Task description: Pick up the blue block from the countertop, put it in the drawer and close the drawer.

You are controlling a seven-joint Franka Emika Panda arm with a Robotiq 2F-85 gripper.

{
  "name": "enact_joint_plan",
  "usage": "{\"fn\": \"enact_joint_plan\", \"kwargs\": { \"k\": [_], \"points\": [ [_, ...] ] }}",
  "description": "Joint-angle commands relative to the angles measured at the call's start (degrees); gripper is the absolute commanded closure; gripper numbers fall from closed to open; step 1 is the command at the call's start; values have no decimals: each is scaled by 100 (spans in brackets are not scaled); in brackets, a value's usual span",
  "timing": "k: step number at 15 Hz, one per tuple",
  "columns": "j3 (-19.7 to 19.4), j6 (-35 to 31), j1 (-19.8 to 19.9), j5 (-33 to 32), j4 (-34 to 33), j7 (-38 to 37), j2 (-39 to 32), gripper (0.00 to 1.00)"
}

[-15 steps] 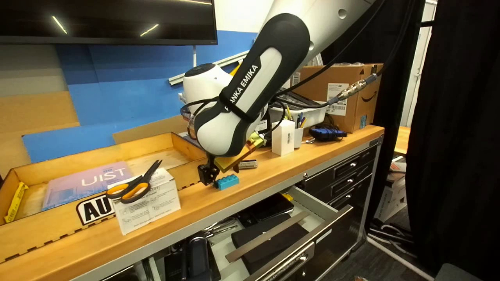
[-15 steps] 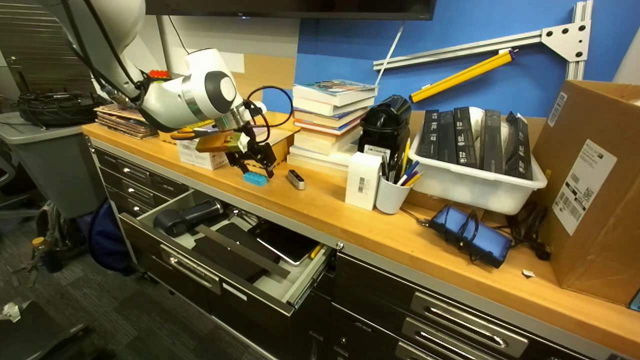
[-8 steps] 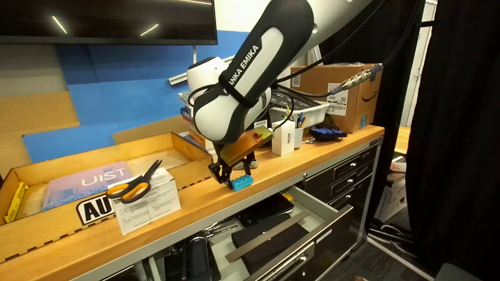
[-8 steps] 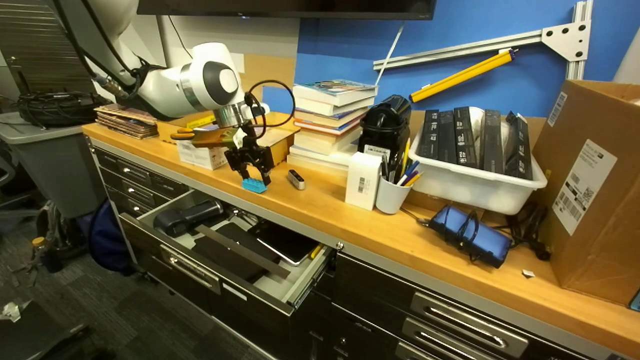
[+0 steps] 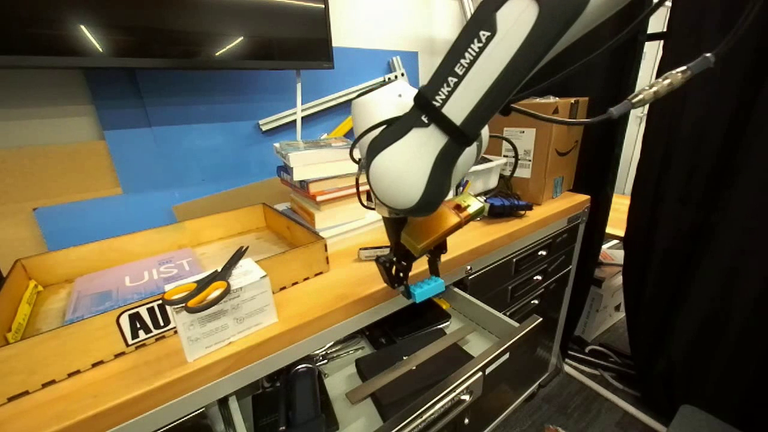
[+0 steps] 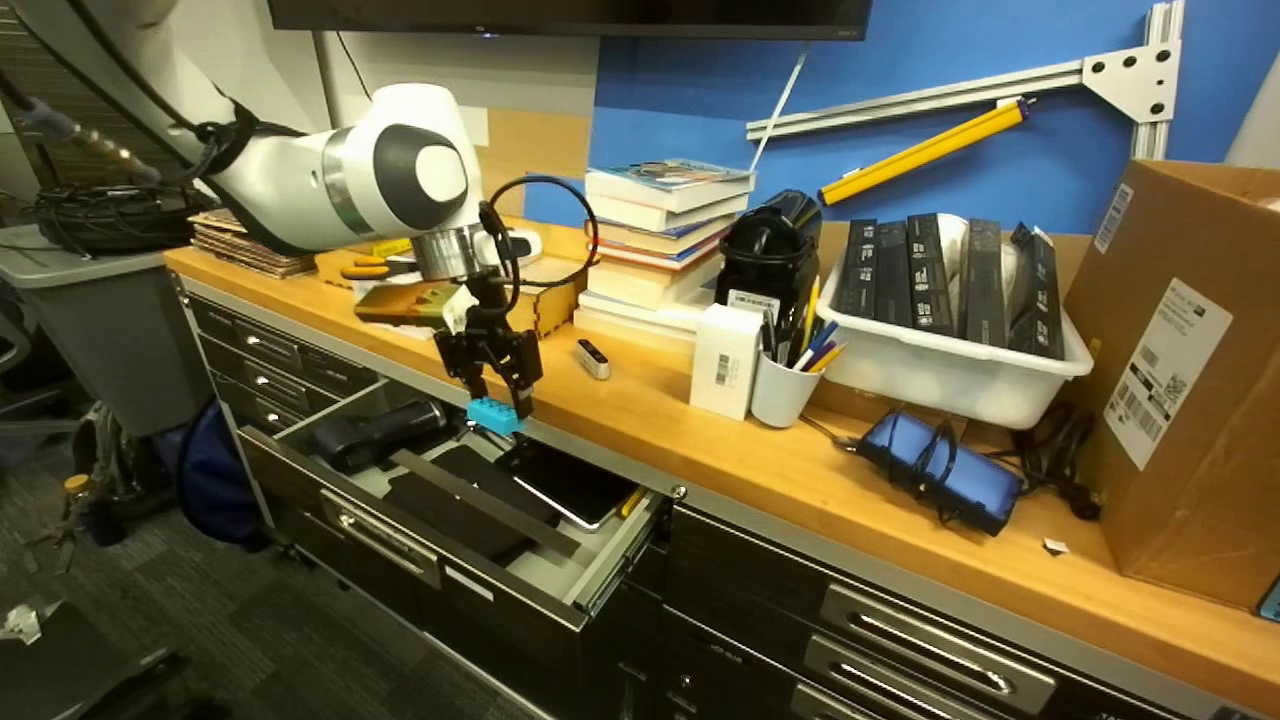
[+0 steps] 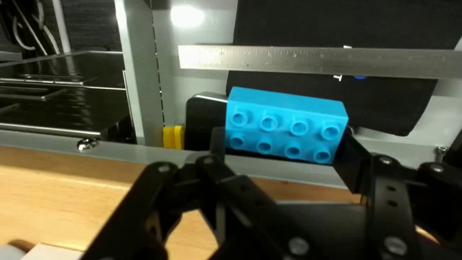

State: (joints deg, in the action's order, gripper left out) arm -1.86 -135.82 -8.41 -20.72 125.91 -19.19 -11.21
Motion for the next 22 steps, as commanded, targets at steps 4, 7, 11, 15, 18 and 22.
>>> {"fn": "enact_joint_plan", "kwargs": {
  "k": [4, 7, 11, 15, 18, 22],
  "points": [
    [9, -1678, 93, -249, 1446, -393, 308, 53],
    [-112, -2076, 2, -588, 1671, -736, 147, 53],
    [-184, -2076, -56, -813, 1725, -1021, 148, 0],
    [-206, -1811, 117, -618, 1943, -726, 646, 0],
    [-238, -1312, 313, -498, 2241, -600, 1049, 0],
    [-182, -895, 658, -257, 2780, -323, 1367, 0]
  ]
}}
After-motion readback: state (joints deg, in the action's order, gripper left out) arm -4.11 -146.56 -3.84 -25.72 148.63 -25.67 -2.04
